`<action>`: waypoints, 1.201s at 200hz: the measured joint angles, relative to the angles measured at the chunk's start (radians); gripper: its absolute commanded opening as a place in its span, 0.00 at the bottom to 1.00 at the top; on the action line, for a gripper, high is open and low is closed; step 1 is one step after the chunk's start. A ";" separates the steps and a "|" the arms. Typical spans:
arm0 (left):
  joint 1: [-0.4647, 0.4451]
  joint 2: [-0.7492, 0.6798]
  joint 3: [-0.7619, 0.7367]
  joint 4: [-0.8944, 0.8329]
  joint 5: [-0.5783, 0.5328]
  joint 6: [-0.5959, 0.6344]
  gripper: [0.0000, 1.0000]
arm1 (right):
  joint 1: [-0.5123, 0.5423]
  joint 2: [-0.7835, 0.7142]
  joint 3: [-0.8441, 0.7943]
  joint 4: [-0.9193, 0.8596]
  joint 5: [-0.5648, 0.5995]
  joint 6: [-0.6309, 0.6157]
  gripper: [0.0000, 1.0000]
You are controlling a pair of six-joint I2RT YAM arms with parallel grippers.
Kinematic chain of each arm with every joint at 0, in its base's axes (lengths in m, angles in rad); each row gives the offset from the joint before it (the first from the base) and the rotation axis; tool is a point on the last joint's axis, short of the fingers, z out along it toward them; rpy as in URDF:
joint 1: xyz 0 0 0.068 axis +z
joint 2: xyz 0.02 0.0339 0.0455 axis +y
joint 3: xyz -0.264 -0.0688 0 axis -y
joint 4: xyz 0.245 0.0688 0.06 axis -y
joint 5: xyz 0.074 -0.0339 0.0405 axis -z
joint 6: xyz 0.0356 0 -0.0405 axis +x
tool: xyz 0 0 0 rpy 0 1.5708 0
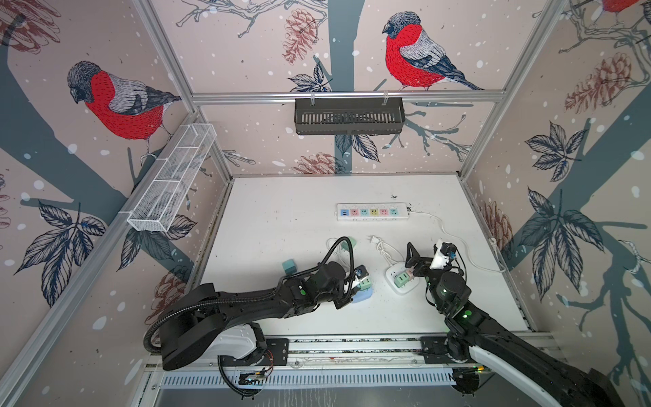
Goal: Insert the plug
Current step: 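Press the teal adapter into the light blue socket with the left gripper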
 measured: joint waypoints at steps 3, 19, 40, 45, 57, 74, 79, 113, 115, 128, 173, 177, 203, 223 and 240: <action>0.000 0.003 0.003 -0.001 0.000 0.000 0.00 | 0.000 0.000 0.000 0.000 0.000 0.000 0.96; 0.000 0.018 0.015 -0.003 0.003 0.000 0.00 | -0.003 -0.002 0.000 -0.001 -0.001 0.000 0.96; 0.000 0.026 0.022 -0.003 0.006 0.000 0.00 | -0.005 -0.003 0.000 -0.001 -0.003 0.000 0.96; 0.000 0.028 0.023 -0.003 0.008 0.000 0.00 | -0.005 -0.003 0.000 -0.001 -0.003 0.000 0.96; 0.000 0.032 0.026 -0.003 0.009 0.000 0.00 | -0.006 -0.004 0.000 -0.001 -0.004 0.000 0.96; 0.000 0.041 0.032 -0.002 0.011 0.000 0.00 | -0.010 -0.005 -0.001 -0.002 -0.007 0.000 0.96; 0.000 0.043 0.034 -0.002 0.012 0.000 0.00 | -0.010 -0.005 -0.002 -0.002 -0.007 0.000 0.96; 0.000 0.061 0.031 0.031 0.017 0.000 0.00 | -0.013 -0.005 -0.002 -0.002 -0.018 0.001 0.96; 0.000 0.062 0.028 0.033 0.017 -0.001 0.00 | -0.013 -0.005 -0.002 -0.002 -0.018 0.001 0.96; 0.000 0.068 0.006 0.048 0.021 -0.001 0.00 | -0.016 -0.005 -0.002 -0.003 -0.021 0.001 0.97; 0.000 0.088 0.002 0.090 0.035 -0.003 0.00 | -0.020 -0.005 -0.002 -0.004 -0.021 0.004 0.97; 0.001 0.089 0.002 0.093 0.037 -0.003 0.00 | -0.020 -0.005 -0.002 -0.004 -0.022 0.004 0.97; 0.001 0.089 0.001 0.098 0.055 -0.002 0.00 | -0.024 -0.005 -0.002 -0.004 -0.024 0.005 0.97; 0.001 0.078 -0.001 0.082 0.082 0.001 0.00 | -0.024 -0.005 -0.002 -0.004 -0.025 0.005 0.97; 0.001 0.070 -0.001 0.067 0.111 0.008 0.00 | -0.026 -0.005 -0.002 -0.004 -0.026 0.006 0.97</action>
